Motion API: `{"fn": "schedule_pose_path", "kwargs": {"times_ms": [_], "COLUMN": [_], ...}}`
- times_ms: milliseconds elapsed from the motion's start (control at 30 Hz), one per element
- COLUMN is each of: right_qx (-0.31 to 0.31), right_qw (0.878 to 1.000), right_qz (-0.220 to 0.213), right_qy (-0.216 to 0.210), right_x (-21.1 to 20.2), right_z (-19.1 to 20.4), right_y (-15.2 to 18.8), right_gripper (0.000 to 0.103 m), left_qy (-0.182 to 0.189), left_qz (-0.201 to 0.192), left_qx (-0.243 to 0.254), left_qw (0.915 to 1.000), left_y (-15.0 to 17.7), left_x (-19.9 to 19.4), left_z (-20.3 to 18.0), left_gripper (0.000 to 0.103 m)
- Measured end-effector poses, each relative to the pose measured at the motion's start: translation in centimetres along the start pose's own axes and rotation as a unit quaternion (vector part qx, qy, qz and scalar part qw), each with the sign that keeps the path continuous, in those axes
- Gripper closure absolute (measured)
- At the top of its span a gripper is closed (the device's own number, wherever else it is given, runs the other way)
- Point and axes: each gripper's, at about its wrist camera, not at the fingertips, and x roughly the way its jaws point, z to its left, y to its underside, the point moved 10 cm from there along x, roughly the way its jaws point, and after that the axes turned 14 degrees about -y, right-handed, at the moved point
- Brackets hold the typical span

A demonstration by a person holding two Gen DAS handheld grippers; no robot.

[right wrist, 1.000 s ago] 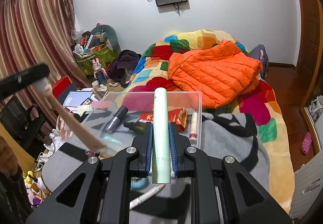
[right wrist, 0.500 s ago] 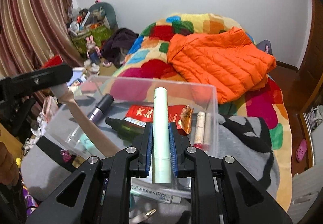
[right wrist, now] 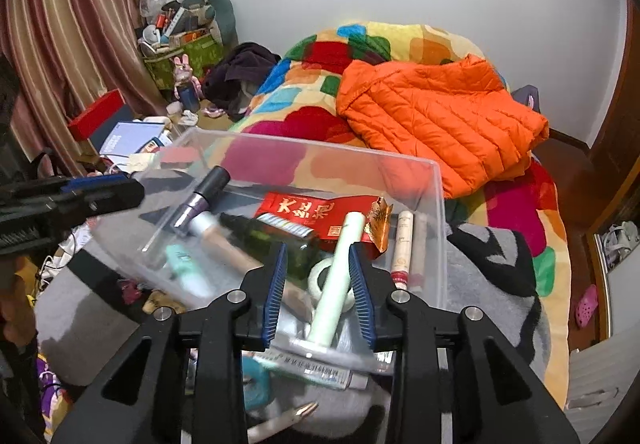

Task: Organize objects
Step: 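Grasp the white pen with the right tool while the left tool grasps the pink hair clip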

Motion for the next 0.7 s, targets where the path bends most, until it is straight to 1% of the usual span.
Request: {"fn": "schedule_pose_path", "kwargs": {"times_ms": [67,133,200,233,400,567,700], "right_qx": [-0.001,0.001,0.005,0.008,0.038,0.061,0.084], "right_qw": [1.0,1.0,1.0,1.0,0.999,0.997,0.994], "right_qz": [-0.008,-0.015,-0.024,-0.027,-0.019,0.014,0.045], "right_qy": [-0.001,-0.004,-0.007,-0.009,-0.028,-0.034,-0.047], "right_x": [-1.0,-2.0,-2.9,-3.3,-4.0,-3.4,-2.3], "right_z": [0.5,1.1,1.7,2.0,3.0,4.0,4.7], "right_y": [0.0,0.2,0.7,1.0,3.8,8.1,11.1], "right_gripper": [0.07,0.058,0.053,0.052,0.05,0.05,0.05], "left_qy": [-0.006,-0.013,-0.021,-0.023,-0.037,-0.055,-0.059], "left_qz": [-0.006,-0.014,-0.02,-0.02,-0.008,0.036,0.065], "left_qx": [0.009,0.017,0.024,0.027,0.043,0.055,0.057], "left_qw": [0.9999,0.9997,0.9993,0.9992,0.9984,0.9963,0.9946], "left_y": [0.3,0.7,1.3,1.7,3.9,7.5,9.7], "left_x": [-0.7,-1.4,-2.1,-2.3,-2.2,-0.1,1.5], "left_z": [0.2,0.5,1.0,1.2,2.2,3.5,4.1], "left_gripper": [0.055,0.05,0.046,0.045,0.043,0.043,0.043]}}
